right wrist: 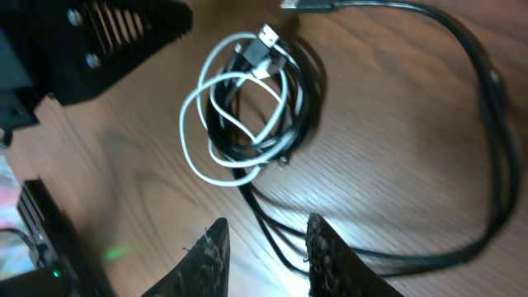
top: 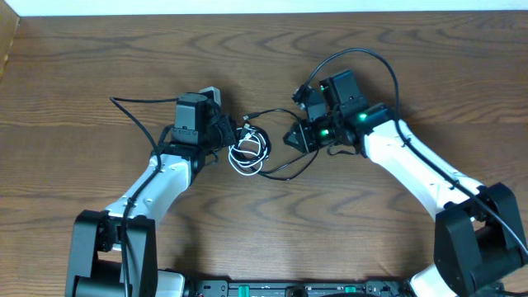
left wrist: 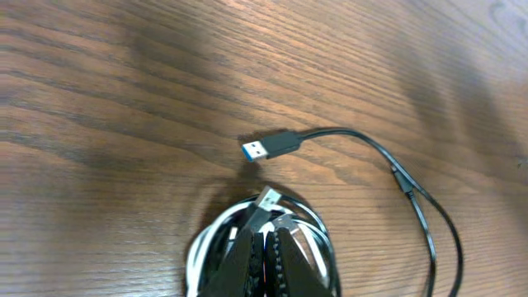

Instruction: Untangle cables

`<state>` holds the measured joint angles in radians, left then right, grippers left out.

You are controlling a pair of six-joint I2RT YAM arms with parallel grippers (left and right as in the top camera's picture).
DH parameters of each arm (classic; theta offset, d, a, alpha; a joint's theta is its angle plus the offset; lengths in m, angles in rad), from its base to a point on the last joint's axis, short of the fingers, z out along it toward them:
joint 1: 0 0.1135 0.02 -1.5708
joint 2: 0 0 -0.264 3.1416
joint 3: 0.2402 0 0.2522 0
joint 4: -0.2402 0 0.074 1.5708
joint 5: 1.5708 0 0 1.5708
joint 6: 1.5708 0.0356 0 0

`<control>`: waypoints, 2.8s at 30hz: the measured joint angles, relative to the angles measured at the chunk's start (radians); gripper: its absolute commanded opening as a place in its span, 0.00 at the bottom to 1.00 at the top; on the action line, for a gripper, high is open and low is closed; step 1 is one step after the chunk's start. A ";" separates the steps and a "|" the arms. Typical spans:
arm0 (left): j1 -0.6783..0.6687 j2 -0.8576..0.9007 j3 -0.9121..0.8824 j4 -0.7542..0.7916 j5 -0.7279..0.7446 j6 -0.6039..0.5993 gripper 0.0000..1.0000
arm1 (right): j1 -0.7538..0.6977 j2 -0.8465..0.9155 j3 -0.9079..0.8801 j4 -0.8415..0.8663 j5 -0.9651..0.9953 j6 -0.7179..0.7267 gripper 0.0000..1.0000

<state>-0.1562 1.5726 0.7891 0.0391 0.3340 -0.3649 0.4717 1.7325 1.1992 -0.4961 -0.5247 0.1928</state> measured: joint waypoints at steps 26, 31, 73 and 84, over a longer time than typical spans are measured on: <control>0.272 0.000 0.000 -0.141 -0.078 -0.163 0.29 | 0.306 0.276 0.000 0.381 0.010 0.089 0.41; 0.272 0.000 0.000 -0.140 -0.078 -0.163 0.29 | 0.312 0.312 0.000 0.413 0.023 0.089 0.29; 0.272 0.000 0.000 -0.078 0.150 -0.099 0.54 | 0.245 0.084 0.052 0.254 0.221 0.058 0.45; 0.197 0.000 0.001 -0.232 0.131 -0.016 0.61 | 0.224 0.244 0.051 0.233 0.344 0.156 0.62</control>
<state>0.0410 1.5726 0.7898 -0.1932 0.4652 -0.3805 0.6960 1.9766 1.2507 -0.2634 -0.1802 0.3485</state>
